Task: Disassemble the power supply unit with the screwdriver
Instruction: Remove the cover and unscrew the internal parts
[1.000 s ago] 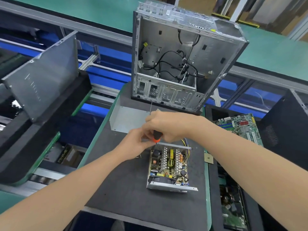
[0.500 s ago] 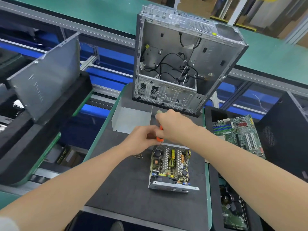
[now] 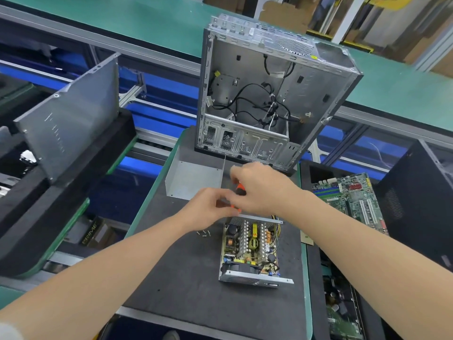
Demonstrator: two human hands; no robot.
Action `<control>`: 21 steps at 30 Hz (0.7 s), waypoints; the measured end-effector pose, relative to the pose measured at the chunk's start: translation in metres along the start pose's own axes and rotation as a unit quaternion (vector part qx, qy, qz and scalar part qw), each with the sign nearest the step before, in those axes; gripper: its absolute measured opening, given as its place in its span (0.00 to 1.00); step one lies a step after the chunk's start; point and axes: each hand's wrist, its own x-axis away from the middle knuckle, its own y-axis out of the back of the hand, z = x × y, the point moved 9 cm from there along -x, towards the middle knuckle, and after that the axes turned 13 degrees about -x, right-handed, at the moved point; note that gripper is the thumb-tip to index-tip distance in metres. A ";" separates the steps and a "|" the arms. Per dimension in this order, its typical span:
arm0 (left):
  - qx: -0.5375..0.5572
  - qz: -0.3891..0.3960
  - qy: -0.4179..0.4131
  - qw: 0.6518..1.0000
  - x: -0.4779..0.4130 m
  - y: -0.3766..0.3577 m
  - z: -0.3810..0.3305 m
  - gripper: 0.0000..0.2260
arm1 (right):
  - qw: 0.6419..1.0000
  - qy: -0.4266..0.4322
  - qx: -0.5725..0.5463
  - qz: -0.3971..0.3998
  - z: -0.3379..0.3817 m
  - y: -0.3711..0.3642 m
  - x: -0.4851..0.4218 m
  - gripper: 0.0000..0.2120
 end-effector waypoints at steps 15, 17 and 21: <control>-0.008 -0.007 -0.004 1.000 0.006 0.002 -0.004 0.10 | 0.977 0.031 0.036 0.208 0.006 -0.017 0.005 0.11; -0.013 -0.013 0.003 1.000 0.005 0.002 -0.002 0.11 | 0.978 0.035 0.032 0.201 0.007 -0.018 0.005 0.11; -0.016 -0.025 -0.008 1.000 0.006 0.001 -0.004 0.15 | 0.993 -0.022 -0.022 0.115 -0.001 -0.006 0.005 0.13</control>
